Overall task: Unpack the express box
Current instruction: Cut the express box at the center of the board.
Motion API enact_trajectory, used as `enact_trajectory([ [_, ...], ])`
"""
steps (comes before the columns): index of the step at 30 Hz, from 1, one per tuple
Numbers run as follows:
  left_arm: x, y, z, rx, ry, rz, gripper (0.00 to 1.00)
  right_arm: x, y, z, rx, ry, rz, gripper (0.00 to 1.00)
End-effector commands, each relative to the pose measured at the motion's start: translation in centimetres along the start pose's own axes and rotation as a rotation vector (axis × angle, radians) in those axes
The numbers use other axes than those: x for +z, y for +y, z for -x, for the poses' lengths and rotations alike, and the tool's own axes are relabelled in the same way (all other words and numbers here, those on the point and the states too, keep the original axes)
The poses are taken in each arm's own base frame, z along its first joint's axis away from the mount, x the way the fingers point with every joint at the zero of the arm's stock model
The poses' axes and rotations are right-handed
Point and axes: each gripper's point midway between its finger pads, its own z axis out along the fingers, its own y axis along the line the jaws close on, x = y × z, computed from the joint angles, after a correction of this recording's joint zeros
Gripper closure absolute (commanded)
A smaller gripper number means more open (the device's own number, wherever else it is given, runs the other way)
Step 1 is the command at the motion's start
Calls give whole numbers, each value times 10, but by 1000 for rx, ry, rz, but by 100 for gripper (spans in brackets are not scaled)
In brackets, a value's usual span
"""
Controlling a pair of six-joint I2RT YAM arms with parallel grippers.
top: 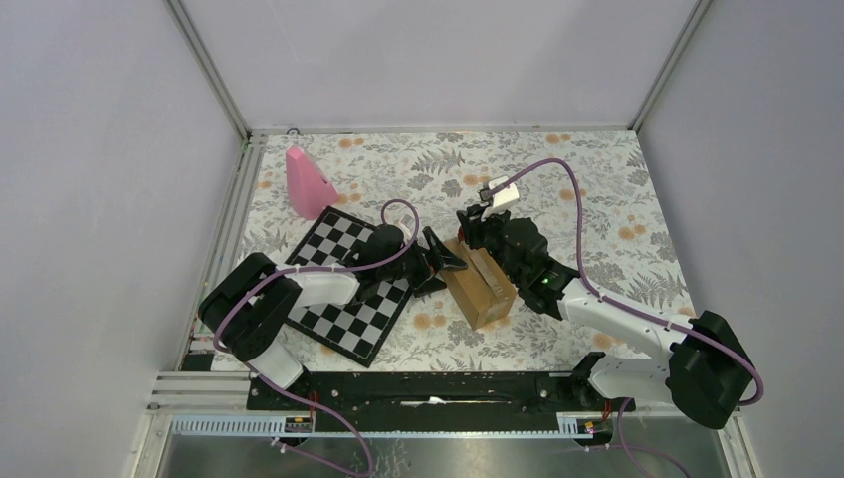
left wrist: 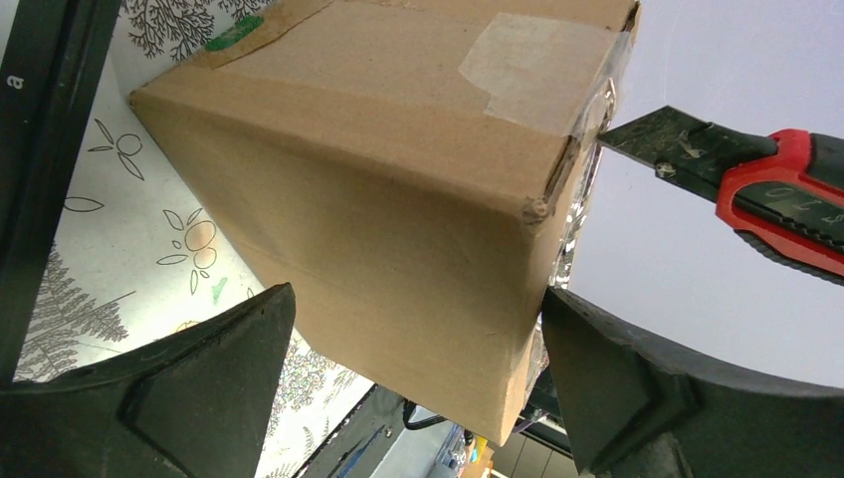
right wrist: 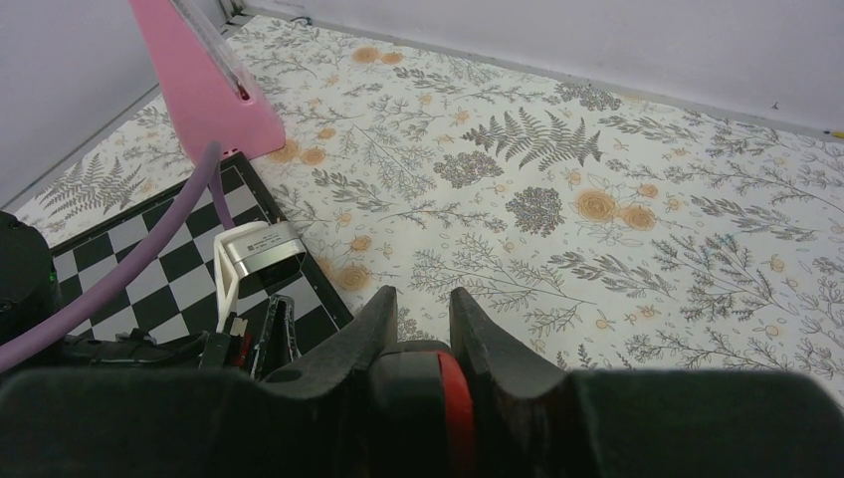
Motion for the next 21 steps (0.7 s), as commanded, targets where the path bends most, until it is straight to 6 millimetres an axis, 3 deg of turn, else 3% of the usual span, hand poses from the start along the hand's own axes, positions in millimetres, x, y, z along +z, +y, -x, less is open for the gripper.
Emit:
enact_trajectory([
  [1, -1, 58, 7, -44, -74, 201, 1, -6, 4, -4, -21, 18, 19, 100],
  [21, 1, 60, 7, -65, -80, 210, 1, -15, 9, -24, -27, 104, 55, 100],
])
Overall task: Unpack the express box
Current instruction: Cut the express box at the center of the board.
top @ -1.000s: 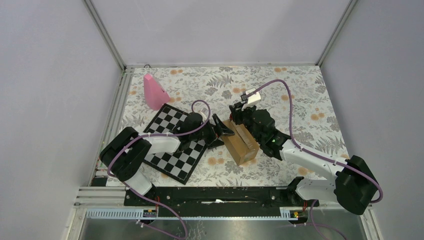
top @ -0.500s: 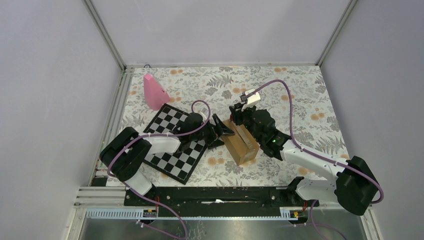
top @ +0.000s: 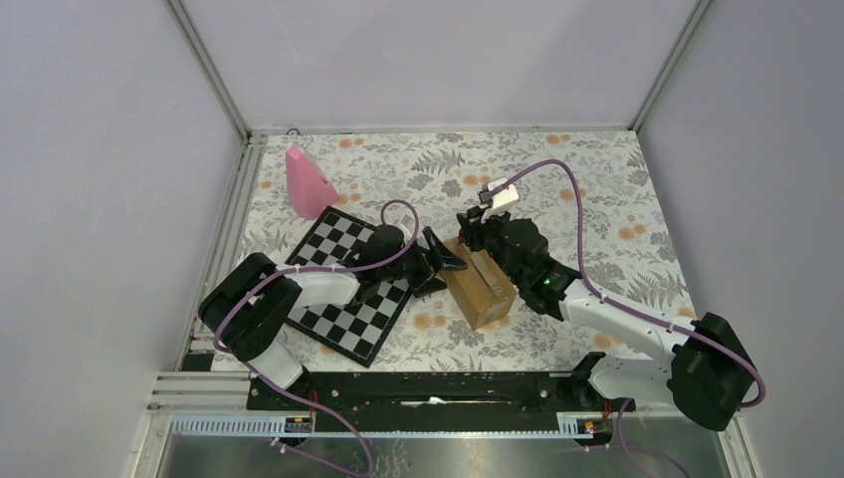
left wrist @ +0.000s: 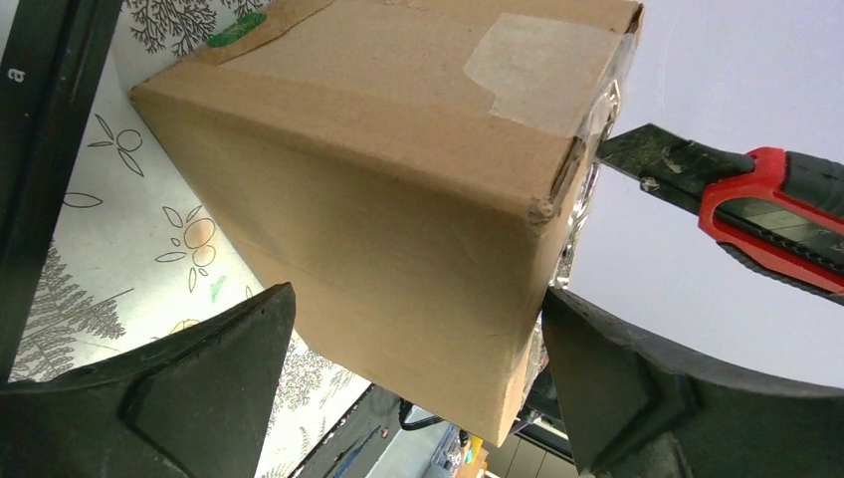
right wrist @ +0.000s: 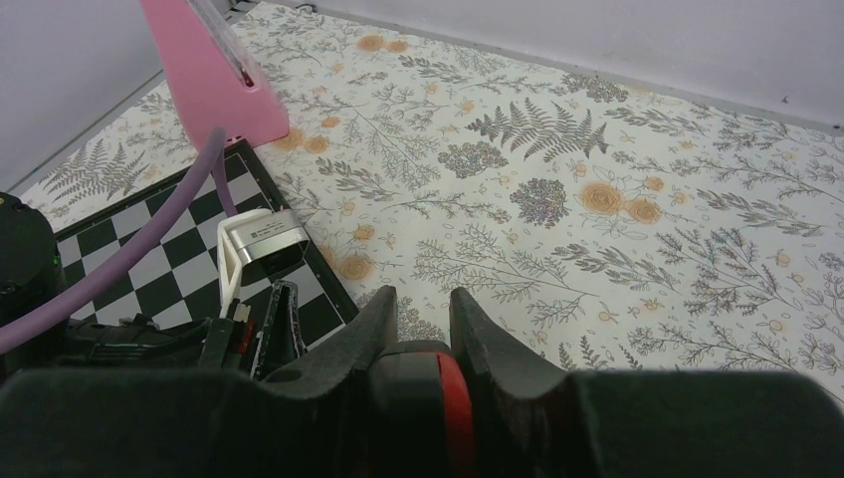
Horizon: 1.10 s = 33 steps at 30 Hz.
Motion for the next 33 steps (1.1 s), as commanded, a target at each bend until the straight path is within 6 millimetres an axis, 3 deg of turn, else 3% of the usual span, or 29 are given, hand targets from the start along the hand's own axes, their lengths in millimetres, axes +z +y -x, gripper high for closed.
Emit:
enact_trajectory([
  [1, 0, 61, 9, -56, -82, 210, 1, -12, 7, -18, -22, 88, 39, 100],
  [33, -3, 67, 14, -117, -142, 235, 1, -27, 12, -24, -1, 202, 64, 100],
])
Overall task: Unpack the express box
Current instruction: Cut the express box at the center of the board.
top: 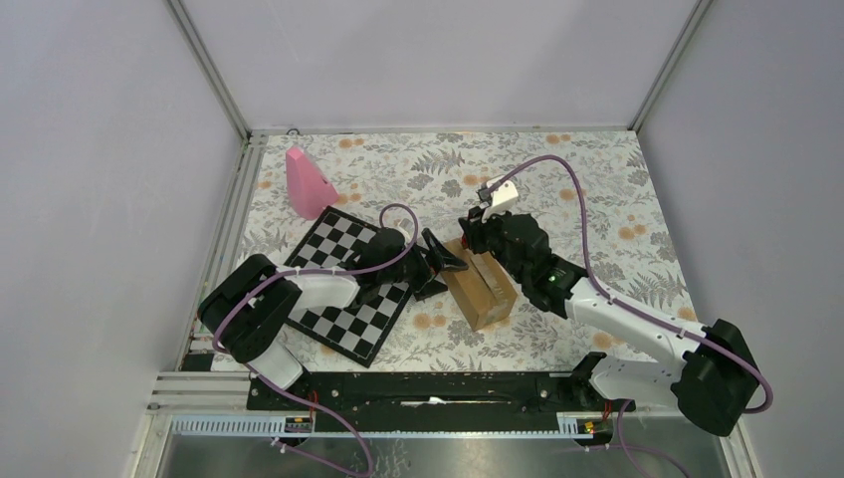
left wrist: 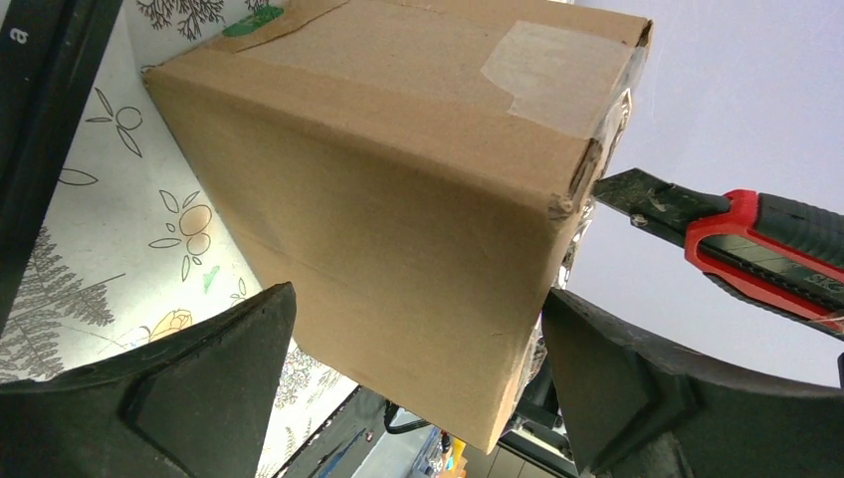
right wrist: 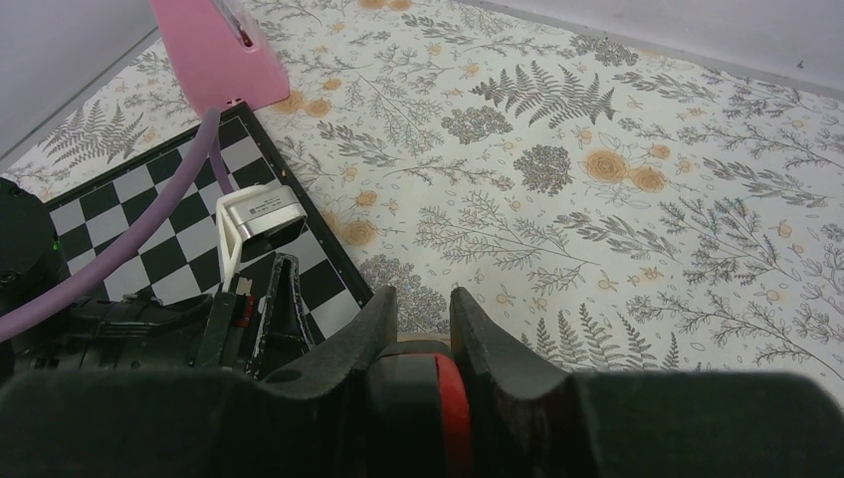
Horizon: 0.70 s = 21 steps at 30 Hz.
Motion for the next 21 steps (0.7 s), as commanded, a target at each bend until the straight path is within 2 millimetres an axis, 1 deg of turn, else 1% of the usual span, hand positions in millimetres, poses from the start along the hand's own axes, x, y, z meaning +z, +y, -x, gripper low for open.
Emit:
enact_trajectory([
  [1, -3, 65, 19, -63, -133, 228, 1, -17, 10, -22, -2, 118, 48, 100],
  [7, -2, 66, 19, -62, -134, 232, 1, -21, 7, -27, 1, 121, 39, 100],
  [13, -2, 66, 18, -59, -134, 234, 1, -18, 9, -14, 0, 96, 40, 100],
  [16, -2, 66, 18, -58, -133, 236, 1, -17, 9, -13, -4, 94, 42, 100],
  [19, -1, 66, 18, -57, -129, 236, 1, -18, 6, -19, -4, 101, 26, 100],
  [21, -1, 66, 17, -55, -128, 236, 1, -18, 5, -16, 0, 83, 22, 100],
])
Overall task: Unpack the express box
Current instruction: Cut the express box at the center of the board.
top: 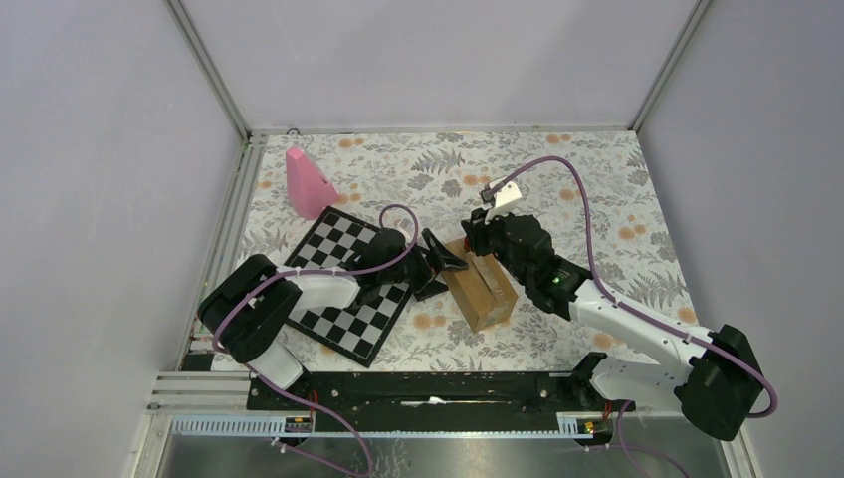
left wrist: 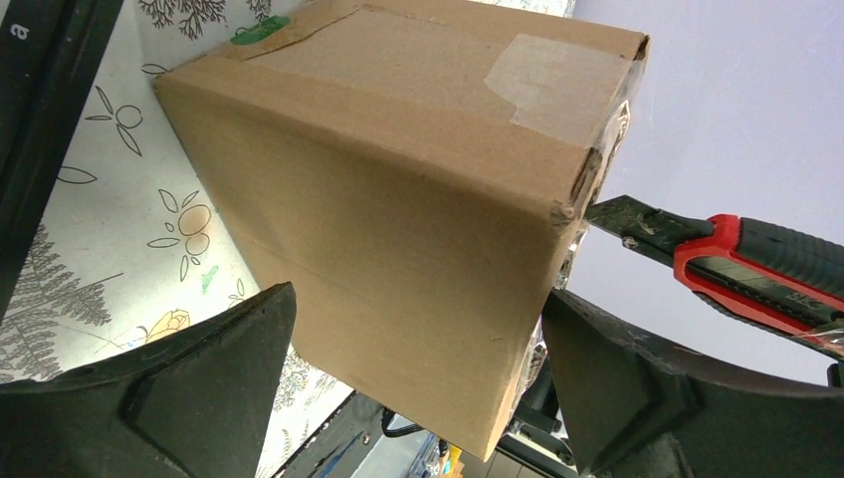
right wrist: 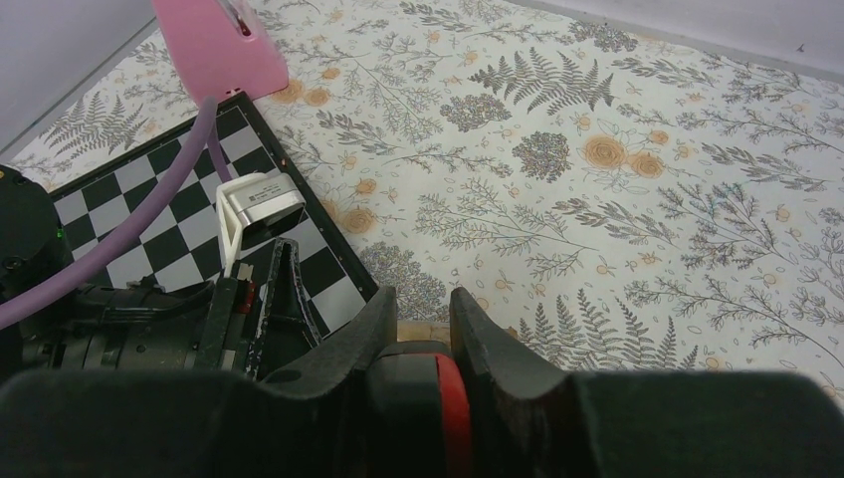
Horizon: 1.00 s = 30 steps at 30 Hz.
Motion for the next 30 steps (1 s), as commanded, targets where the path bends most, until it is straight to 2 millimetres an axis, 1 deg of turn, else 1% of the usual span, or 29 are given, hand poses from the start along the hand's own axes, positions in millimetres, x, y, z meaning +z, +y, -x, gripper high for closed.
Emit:
enact_trajectory([
  [1, -1, 66, 18, -46, -122, 233, 1, -9, 6, -10, -6, 51, 22, 100],
  [7, 0, 65, 17, -43, -120, 231, 1, -7, 4, 33, -11, -64, -7, 100],
  [11, -1, 65, 17, -39, -117, 232, 1, -8, 4, 52, -13, -116, -12, 100],
  [15, 0, 66, 17, -38, -115, 232, 1, -8, 5, 53, -7, -115, -8, 100],
  [18, 1, 65, 17, -36, -115, 232, 1, -12, 3, 46, 5, -110, -9, 100],
  [21, 1, 65, 17, -35, -111, 233, 1, -15, 2, 43, 12, -111, -10, 100],
  [23, 2, 66, 16, -35, -110, 236, 1, -17, 2, 46, 17, -121, -10, 100],
  [27, 1, 66, 16, -35, -111, 235, 1, -20, 2, 57, 15, -146, -5, 100],
  [30, 1, 66, 16, -33, -110, 236, 1, -17, 4, 53, 6, -126, 2, 100],
])
